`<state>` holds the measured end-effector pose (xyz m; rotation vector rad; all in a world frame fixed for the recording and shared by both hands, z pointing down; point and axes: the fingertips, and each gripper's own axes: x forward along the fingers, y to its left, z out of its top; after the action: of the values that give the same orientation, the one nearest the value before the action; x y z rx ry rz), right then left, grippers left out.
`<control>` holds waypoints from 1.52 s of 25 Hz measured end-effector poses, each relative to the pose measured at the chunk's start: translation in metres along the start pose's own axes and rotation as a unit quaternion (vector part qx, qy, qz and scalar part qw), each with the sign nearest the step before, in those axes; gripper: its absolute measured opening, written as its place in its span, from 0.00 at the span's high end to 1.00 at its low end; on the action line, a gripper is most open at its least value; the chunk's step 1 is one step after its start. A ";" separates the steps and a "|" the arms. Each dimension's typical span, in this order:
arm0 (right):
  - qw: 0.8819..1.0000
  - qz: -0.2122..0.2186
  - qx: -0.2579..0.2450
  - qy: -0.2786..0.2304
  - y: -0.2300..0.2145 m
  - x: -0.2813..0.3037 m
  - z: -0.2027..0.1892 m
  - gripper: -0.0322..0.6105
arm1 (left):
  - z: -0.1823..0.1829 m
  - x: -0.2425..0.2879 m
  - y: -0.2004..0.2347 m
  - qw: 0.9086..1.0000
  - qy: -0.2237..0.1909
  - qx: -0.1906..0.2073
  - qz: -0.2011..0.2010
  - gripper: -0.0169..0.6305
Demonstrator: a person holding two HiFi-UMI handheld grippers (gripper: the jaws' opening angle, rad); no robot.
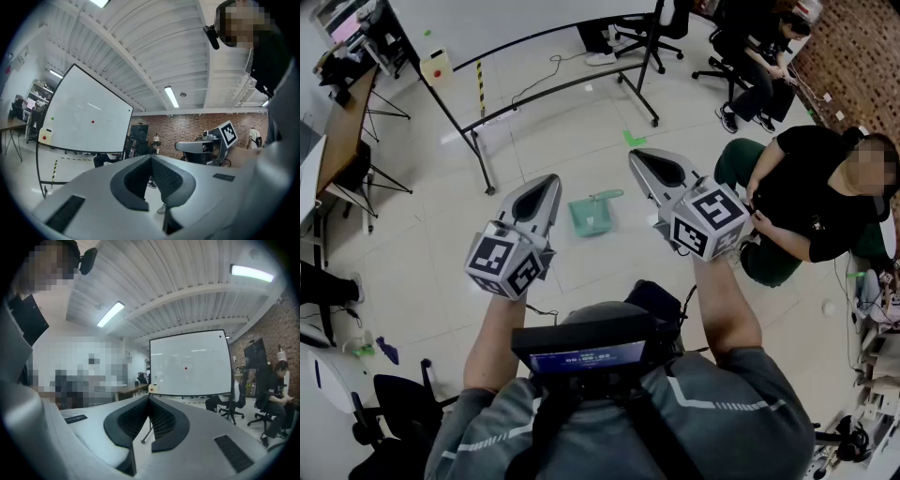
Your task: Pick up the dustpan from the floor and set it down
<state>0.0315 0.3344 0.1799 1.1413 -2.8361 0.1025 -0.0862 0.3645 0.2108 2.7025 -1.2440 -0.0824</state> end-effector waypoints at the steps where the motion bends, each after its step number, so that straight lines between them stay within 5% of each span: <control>1: 1.000 0.004 0.000 -0.001 -0.007 0.008 -0.001 0.93 | 0.001 0.008 0.007 1.000 -0.005 -0.003 0.001 0.92; 17: 0.988 0.150 -0.003 -0.024 -0.192 0.103 0.018 0.93 | 0.038 0.207 0.086 0.994 -0.027 0.019 0.106 0.92; 38: 0.988 0.146 -0.024 -0.033 -0.180 0.169 0.034 0.92 | 0.059 0.188 0.160 0.996 -0.036 0.035 0.069 0.92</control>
<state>0.0326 0.0852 0.1685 0.7255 -3.0260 0.0143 -0.0904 0.1124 0.1837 2.6853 -1.4766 -0.1223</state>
